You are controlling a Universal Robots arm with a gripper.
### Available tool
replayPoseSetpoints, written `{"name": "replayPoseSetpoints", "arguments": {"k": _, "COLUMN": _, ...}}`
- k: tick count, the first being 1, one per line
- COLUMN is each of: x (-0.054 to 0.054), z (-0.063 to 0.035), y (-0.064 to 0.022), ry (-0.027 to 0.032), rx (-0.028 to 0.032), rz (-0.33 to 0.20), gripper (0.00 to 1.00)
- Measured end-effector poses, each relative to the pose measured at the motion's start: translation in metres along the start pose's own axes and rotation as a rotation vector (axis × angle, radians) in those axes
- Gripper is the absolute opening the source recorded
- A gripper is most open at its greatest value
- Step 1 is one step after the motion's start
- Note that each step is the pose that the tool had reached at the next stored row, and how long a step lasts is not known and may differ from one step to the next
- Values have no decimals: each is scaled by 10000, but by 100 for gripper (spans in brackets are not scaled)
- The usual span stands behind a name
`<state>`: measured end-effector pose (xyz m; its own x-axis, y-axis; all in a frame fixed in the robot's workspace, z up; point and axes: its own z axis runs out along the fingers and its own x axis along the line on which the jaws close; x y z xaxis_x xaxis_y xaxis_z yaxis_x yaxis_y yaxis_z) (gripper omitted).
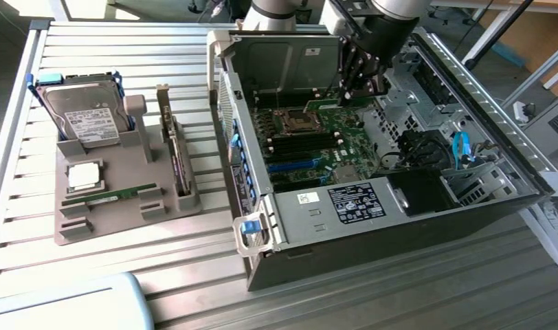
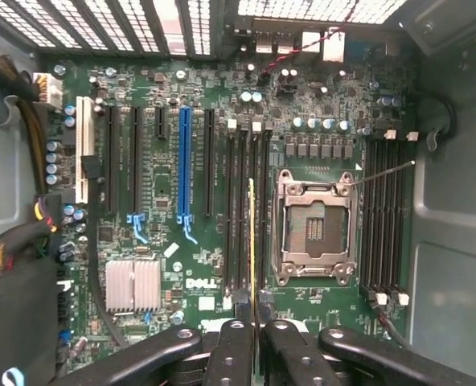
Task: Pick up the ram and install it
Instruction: 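Insert the ram into the slot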
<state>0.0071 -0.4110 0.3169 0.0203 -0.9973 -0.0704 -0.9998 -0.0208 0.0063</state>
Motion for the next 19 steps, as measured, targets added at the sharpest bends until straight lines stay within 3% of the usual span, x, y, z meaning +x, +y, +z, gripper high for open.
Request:
{"name": "replayPoseSetpoints", "arguments": {"k": 9, "x": -26, "z": 184, "y": 17, "ry": -1, "rx": -33, "rz": 27, "gripper": 13}}
{"name": "replayPoseSetpoints", "arguments": {"k": 14, "x": -31, "z": 256, "y": 179, "ry": 0, "rx": -33, "rz": 26, "gripper": 13}}
{"name": "replayPoseSetpoints", "arguments": {"k": 19, "x": -29, "z": 305, "y": 255, "ry": 0, "rx": -34, "rz": 27, "gripper": 13}}
